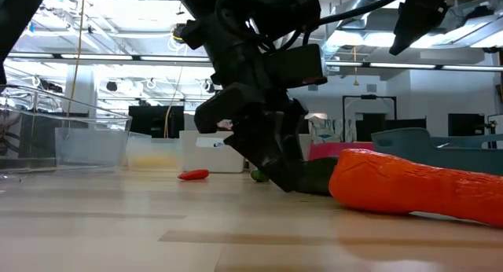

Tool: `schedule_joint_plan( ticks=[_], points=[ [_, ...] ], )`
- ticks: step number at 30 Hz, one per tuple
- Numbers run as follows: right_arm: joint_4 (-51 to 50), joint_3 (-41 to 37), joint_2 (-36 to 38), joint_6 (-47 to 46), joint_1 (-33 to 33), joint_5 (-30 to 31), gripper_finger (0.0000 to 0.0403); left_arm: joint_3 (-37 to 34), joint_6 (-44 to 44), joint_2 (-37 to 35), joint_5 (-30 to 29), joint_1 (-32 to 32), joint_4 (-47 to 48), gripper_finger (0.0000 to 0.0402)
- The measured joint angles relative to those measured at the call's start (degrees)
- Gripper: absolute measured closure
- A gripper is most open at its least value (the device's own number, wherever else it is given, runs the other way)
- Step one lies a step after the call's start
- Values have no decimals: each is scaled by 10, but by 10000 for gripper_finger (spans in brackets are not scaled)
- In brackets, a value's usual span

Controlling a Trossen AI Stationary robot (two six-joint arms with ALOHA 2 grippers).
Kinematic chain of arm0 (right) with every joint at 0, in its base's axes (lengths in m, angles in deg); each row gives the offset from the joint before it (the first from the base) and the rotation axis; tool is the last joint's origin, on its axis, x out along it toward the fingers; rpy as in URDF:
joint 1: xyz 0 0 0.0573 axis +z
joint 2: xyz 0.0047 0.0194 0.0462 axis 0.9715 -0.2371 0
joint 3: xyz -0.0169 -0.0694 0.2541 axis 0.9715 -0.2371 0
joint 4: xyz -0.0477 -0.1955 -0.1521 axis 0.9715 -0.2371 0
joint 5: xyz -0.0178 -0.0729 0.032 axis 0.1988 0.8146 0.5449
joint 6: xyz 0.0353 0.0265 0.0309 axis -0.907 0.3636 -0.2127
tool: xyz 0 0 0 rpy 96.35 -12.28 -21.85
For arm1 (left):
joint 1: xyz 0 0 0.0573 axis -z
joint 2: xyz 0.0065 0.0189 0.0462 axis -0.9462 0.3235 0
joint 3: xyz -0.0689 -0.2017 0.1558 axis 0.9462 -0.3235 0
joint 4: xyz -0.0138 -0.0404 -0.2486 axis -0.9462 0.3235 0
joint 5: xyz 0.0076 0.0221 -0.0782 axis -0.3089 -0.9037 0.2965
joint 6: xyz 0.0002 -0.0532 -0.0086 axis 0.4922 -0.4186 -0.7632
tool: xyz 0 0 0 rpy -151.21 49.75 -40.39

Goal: Sort produce into baskets
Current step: Put the bottom left green chili pepper into the white bin

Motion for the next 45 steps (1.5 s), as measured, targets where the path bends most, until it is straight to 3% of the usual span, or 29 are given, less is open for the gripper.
schedule_joint_plan(
  ticks=[14, 19, 26, 36, 45],
  points=[
    [19, 1, 0, 0, 0, 0, 83, 0, -7, 0, 6, -2, 14, 303],
    [24, 1, 0, 0, 0, 0, 83, -1, -20, -19, 44, -19, 61, 314],
    [25, 1, 0, 1, 0, 0, 83, -1, -23, -75, 47, -65, 107, 312],
    [25, 1, 0, 1, 0, 0, 83, -1, -20, -163, 7, -165, 189, 312],
    [25, 1, 0, 1, 0, -1, 83, 0, -18, -207, -117, -268, 267, 312]
  ],
)
